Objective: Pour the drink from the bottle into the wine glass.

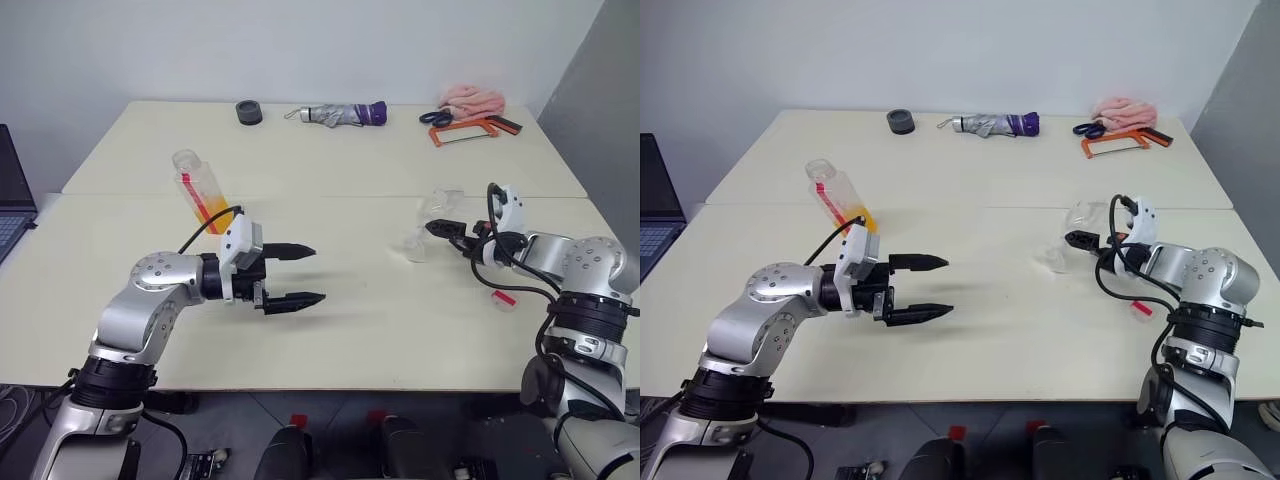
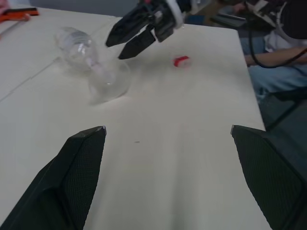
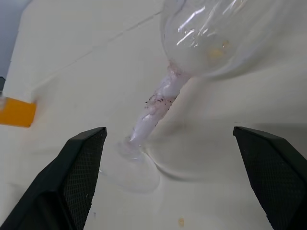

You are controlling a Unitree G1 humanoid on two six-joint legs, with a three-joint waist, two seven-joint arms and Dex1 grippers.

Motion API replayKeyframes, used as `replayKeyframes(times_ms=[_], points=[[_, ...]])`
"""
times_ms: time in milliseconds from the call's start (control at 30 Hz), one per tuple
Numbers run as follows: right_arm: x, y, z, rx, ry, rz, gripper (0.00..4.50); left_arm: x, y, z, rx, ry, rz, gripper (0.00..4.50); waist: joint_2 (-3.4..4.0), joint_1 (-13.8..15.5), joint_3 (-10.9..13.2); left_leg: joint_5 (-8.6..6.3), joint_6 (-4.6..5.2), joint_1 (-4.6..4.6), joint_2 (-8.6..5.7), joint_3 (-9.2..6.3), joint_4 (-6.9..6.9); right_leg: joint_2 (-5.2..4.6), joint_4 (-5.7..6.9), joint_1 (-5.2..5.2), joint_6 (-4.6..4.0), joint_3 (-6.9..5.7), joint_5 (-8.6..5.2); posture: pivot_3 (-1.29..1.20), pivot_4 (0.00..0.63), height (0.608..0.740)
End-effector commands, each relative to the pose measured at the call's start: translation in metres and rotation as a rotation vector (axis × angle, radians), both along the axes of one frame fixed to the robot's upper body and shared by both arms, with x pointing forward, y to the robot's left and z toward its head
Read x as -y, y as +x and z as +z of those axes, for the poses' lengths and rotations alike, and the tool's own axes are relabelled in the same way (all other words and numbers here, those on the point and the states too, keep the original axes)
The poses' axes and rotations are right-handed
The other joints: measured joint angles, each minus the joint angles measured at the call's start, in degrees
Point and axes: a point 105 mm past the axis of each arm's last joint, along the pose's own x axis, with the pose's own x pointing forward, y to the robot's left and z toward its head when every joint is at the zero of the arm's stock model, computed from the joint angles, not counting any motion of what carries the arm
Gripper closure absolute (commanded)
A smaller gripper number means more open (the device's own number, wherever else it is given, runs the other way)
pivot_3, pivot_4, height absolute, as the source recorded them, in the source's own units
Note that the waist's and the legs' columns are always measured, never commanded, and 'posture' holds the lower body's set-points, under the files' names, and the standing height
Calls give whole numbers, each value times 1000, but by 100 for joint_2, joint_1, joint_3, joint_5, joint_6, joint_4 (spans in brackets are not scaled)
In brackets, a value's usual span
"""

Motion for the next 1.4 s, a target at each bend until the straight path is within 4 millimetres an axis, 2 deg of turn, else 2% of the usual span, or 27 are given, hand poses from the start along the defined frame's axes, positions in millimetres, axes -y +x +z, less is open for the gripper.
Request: replayKeyframes(times_ms=[33, 233, 467, 567, 867, 967, 1100, 1200, 1233, 1333, 1400], points=[[-6, 13, 18, 75, 79, 12, 0, 5, -5, 5, 17, 3, -42, 32, 0, -17, 0, 0, 0, 0, 0, -1, 0, -1, 0, 0, 0, 0, 0, 0, 150, 740], [-12, 27, 14, 72, 139, 16, 0, 6, -5, 4, 18, -5, -39, 32, 2, -21, 1, 0, 0, -1, 1, -2, 1, -1, 0, 0, 0, 0, 0, 0, 150, 740], [-29, 38, 8, 74, 168, 50, 0, 5, -2, 1, 16, 2, -37, 32, 4, -31, 2, 0, 0, 0, 1, -1, 1, 0, 0, 0, 0, 1, 0, 0, 150, 740], [-33, 40, 5, 69, 175, 53, 510, 5, -2, 0, 16, 3, -38, 0, 4, -30, 2, 0, 0, 0, 1, -2, 0, 0, 0, 0, 0, -1, 0, 0, 150, 740], [-40, 40, 7, 75, 230, 77, 3646, 2, -2, -5, 12, 14, -24, 0, 6, -30, 4, 0, 0, -2, 2, -6, 1, -4, 0, 0, 0, 0, 0, 0, 150, 740], [-42, 40, 15, 106, 236, 93, 4346, 2, -2, -7, 9, 18, -23, 0, 6, -29, 4, 0, 0, -1, 1, -7, 1, -4, 0, 0, 0, 1, 0, 0, 150, 740], [-44, 47, 36, 269, 190, 67, 4404, 1, -2, -8, 9, 20, -19, 0, 12, -30, 8, 0, 0, -6, 1, -9, 3, -6, 0, -3, 0, 1, 0, 0, 150, 740], [-43, 57, 48, 449, 42, -10, 4405, 1, 0, -7, 12, 21, -12, 0, 14, -34, 9, 0, 0, -5, 1, -13, 2, -5, 1, -5, 1, 1, 0, 0, 150, 740], [-41, 62, 50, 521, -57, -50, 4405, 0, 0, -7, 13, 22, -9, 0, 14, -36, 9, 0, 0, -5, 2, -14, 2, -5, 1, -5, 1, 0, 0, 0, 150, 740], [-48, 65, 40, 624, -270, -71, 4405, 1, 2, -7, 18, 22, -4, 0, 14, -40, 9, 0, -1, -4, 1, -15, 2, -5, 1, -6, 1, 1, 0, 0, 150, 740], [-55, 64, 27, 638, -351, -42, 4405, 1, 3, -7, 19, 22, -3, 0, 15, -40, 9, 1, -1, -4, 4, -16, 2, -6, 2, -7, 1, 3, 0, 0, 150, 740]])
